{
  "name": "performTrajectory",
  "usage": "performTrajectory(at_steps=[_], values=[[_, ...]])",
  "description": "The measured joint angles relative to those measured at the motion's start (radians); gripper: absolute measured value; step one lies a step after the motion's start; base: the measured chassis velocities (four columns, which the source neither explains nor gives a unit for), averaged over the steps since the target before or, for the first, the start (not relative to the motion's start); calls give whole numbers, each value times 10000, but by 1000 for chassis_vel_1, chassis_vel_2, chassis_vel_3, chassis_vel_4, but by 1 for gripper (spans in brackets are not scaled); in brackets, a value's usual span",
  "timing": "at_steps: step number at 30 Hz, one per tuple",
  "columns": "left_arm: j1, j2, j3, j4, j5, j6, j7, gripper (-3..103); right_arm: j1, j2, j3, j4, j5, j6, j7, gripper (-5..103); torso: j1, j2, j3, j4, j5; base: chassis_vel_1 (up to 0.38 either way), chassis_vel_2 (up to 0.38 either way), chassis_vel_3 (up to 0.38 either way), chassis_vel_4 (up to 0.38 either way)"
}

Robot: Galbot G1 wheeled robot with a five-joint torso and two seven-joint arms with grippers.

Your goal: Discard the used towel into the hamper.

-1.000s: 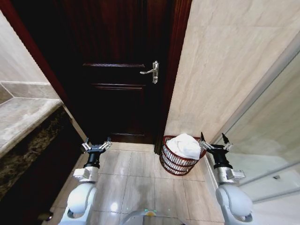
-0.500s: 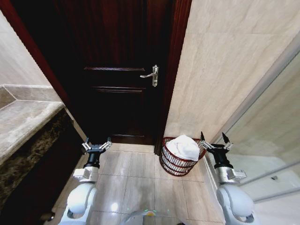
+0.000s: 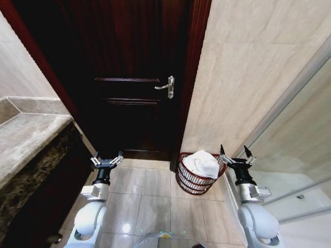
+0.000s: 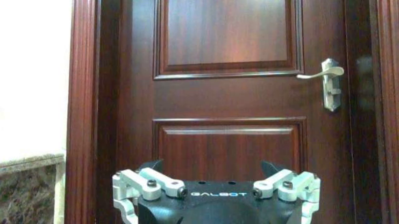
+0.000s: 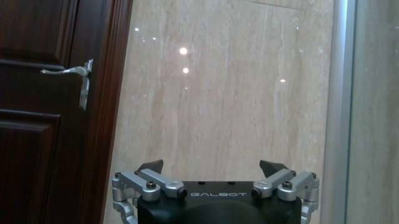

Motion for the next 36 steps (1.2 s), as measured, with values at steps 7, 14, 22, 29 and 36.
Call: performTrajectory(at_steps=[7, 14, 22, 29, 36], values=[[1, 14, 66, 1, 20, 8, 18, 100, 2, 0, 64, 44, 21, -72, 1, 100, 132, 312, 179, 0, 0, 0, 0, 0, 0], [-11, -16, 113, -47, 24, 35, 20, 100, -57, 30, 58, 159, 91, -148, 1, 100, 290, 675, 386, 0, 0, 0, 0, 0, 0], [-24, 16, -87, -100, -138, 79, 16, 100, -93, -8, 65, 267, 162, -239, -5, 100, 467, 1068, 599, 0, 0, 0, 0, 0, 0], [-1, 251, -271, -294, -492, 268, 27, 100, -144, -102, 91, 317, 271, -295, -38, 100, 612, 1397, 785, 0, 1, 0, 0, 0, 0], [70, 436, -263, -350, -470, 276, 34, 100, -192, -105, 77, 326, 297, -296, -73, 100, 730, 1673, 944, 0, 0, 0, 0, 0, 0]])
